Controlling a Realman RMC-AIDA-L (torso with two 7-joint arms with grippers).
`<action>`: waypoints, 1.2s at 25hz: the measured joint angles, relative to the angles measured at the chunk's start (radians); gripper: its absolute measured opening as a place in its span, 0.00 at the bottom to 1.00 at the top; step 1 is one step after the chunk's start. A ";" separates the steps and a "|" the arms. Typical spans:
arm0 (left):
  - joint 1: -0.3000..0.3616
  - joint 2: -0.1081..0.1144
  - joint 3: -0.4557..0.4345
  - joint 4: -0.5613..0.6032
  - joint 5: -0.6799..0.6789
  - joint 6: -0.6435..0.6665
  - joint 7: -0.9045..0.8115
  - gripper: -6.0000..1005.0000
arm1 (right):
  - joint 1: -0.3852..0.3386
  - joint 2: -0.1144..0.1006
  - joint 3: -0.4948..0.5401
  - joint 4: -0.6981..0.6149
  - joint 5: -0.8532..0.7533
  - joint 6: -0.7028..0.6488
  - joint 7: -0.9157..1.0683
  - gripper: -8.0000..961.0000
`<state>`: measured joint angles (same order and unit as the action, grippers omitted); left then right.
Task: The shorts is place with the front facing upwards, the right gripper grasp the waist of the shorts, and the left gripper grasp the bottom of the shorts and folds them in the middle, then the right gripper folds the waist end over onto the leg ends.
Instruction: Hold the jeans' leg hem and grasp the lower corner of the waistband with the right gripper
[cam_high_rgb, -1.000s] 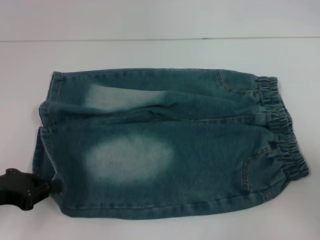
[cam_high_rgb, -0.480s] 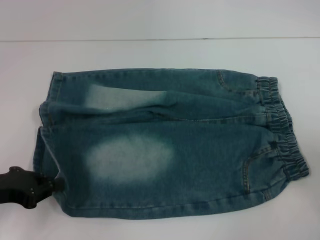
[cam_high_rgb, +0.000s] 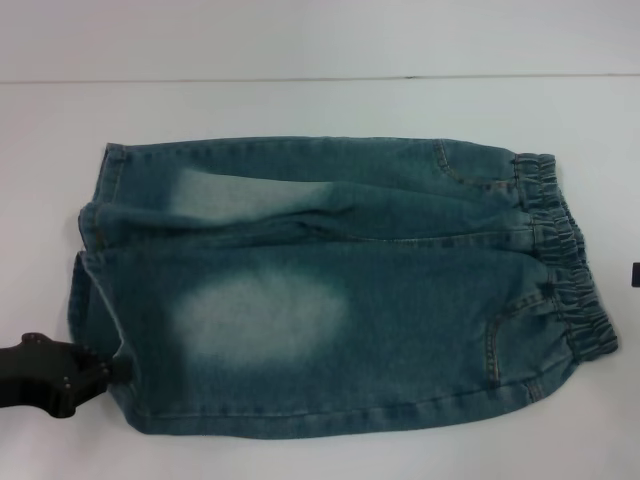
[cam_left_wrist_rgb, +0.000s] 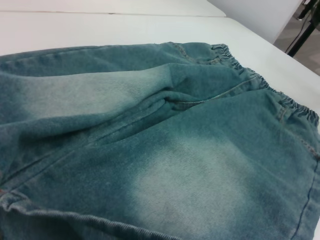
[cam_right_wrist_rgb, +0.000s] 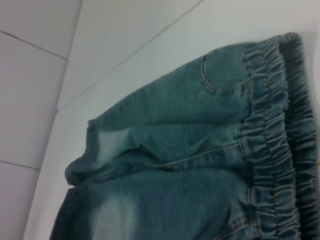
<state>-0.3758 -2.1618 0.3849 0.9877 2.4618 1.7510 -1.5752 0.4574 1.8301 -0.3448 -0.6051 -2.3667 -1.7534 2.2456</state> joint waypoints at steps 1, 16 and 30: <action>0.000 0.000 0.000 0.000 -0.001 0.002 0.000 0.05 | 0.000 0.000 -0.002 0.000 -0.002 0.002 0.001 0.94; -0.006 -0.001 0.000 -0.001 -0.009 0.012 -0.003 0.05 | 0.010 0.021 -0.071 0.006 -0.022 0.078 0.000 0.92; -0.008 -0.001 0.000 -0.006 -0.009 0.015 -0.003 0.05 | 0.026 0.035 -0.132 0.036 -0.023 0.133 -0.002 0.92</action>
<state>-0.3835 -2.1629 0.3851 0.9817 2.4528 1.7657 -1.5785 0.4839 1.8656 -0.4764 -0.5692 -2.3899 -1.6202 2.2433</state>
